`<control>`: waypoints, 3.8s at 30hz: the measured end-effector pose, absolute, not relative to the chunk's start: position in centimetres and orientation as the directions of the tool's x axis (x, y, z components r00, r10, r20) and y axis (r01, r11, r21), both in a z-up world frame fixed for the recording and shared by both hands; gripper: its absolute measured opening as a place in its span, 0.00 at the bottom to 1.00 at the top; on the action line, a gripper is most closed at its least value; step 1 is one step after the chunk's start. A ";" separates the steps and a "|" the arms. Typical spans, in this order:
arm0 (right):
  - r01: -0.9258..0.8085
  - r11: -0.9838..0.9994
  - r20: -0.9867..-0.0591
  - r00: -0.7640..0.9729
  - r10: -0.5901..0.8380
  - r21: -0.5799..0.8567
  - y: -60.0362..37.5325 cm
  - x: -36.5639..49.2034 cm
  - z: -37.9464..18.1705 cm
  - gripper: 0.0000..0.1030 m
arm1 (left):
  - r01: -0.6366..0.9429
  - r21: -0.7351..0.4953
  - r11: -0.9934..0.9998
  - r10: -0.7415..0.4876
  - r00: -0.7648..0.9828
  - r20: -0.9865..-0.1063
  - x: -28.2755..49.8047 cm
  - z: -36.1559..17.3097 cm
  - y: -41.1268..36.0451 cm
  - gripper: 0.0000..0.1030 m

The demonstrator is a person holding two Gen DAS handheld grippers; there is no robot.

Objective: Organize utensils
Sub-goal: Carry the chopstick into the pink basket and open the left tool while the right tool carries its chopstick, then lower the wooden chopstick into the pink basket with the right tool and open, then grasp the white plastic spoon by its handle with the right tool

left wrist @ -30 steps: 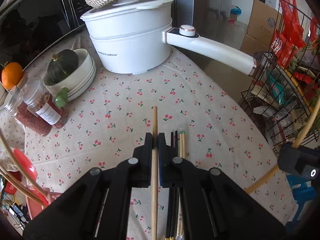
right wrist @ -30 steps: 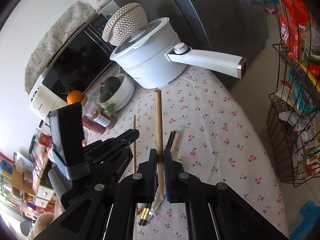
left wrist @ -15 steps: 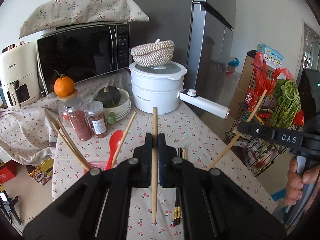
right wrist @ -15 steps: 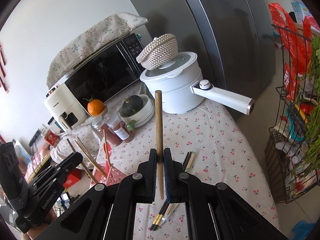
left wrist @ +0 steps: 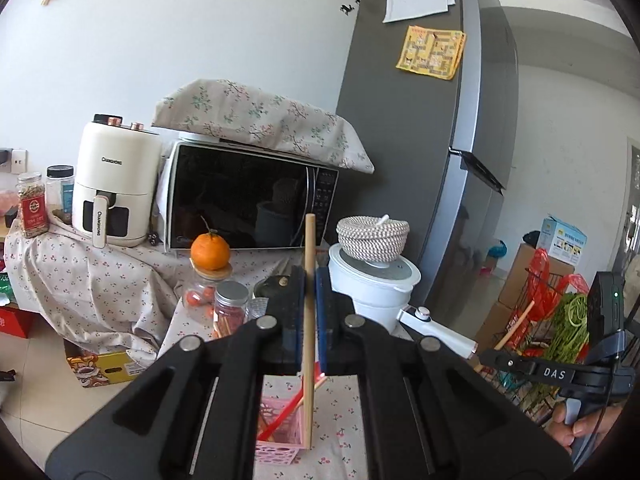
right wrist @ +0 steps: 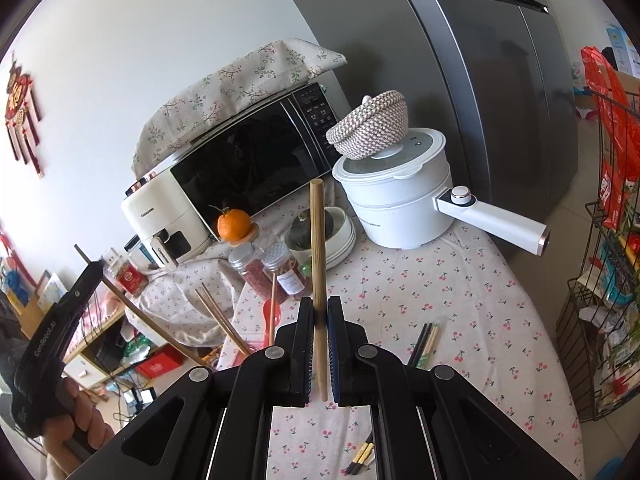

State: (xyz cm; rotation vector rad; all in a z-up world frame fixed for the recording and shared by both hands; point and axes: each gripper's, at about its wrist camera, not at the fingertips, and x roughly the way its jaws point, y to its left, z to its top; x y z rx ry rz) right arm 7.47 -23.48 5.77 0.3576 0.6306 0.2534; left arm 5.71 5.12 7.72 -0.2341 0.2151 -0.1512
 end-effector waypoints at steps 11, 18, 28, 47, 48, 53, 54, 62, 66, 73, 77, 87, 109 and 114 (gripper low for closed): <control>-0.145 0.899 -0.503 0.787 0.358 0.413 -21.1 8.4 5.4 0.06 | 0.034 -0.330 0.943 -0.125 0.958 -0.258 9.8 2.4 6.8 0.06; -0.149 0.891 -0.505 0.778 0.373 0.429 -20.8 8.8 4.8 0.06 | -0.016 -0.340 0.940 -0.132 0.905 -0.405 12.2 -0.9 6.8 0.06; -0.198 0.863 -0.457 0.781 0.426 0.465 -19.7 8.8 4.8 0.06 | -0.049 -0.365 0.930 -0.174 0.814 -0.554 13.9 -2.4 8.0 0.41; -0.218 0.834 -0.467 0.743 0.478 0.507 -14.4 12.1 1.3 0.06 | -0.052 -0.174 0.983 -0.086 0.712 -0.697 9.8 -0.9 8.9 0.72; -0.216 0.834 -0.481 0.733 0.482 0.507 -14.0 12.4 0.8 0.06 | -0.050 -0.171 0.984 -0.086 0.707 -0.702 9.9 -1.1 9.0 0.72; -0.204 0.832 -0.532 0.685 0.497 0.515 -12.3 13.8 -1.8 0.06 | -0.051 -0.163 0.985 -0.085 0.681 -0.727 10.1 -2.0 9.2 0.72; -0.202 0.836 -0.543 0.678 0.496 0.511 -11.9 14.0 -2.3 0.07 | -0.050 -0.165 0.985 -0.088 0.676 -0.731 10.2 -2.2 9.3 0.72; -0.185 0.866 -0.607 0.646 0.463 0.464 -11.0 14.7 -3.8 0.28 | -0.040 -0.189 0.981 -0.118 0.652 -0.749 10.1 -2.8 9.2 0.72; -0.169 0.865 -0.572 0.688 0.447 0.472 -12.4 14.0 -2.5 0.70 | -0.031 -0.195 0.980 -0.131 0.643 -0.755 10.0 -3.0 9.1 0.74; -0.160 0.881 -0.548 0.729 0.410 0.446 -15.5 12.6 -0.3 0.83 | -0.016 -0.228 0.973 -0.169 0.620 -0.766 9.7 -3.5 9.1 0.78; -0.156 0.905 -0.567 0.734 0.375 0.396 -17.5 11.8 0.1 0.87 | -0.007 -0.239 0.971 -0.188 0.599 -0.778 9.2 -4.1 8.6 0.82; -0.059 0.974 -0.696 0.691 0.197 0.218 -21.8 10.9 -2.3 0.93 | 0.031 -0.199 0.980 -0.183 0.543 -0.819 8.2 -6.1 6.0 0.84; 0.108 0.980 -0.921 0.373 0.115 0.167 -26.0 15.8 -13.0 0.86 | 0.199 -0.137 0.970 -0.211 0.418 -0.883 8.4 -10.0 -1.2 0.84; 0.088 0.986 -0.938 0.329 0.108 0.145 -24.8 16.6 -14.5 0.72 | 0.209 -0.137 0.968 -0.213 0.406 -0.889 8.5 -10.3 -1.5 0.84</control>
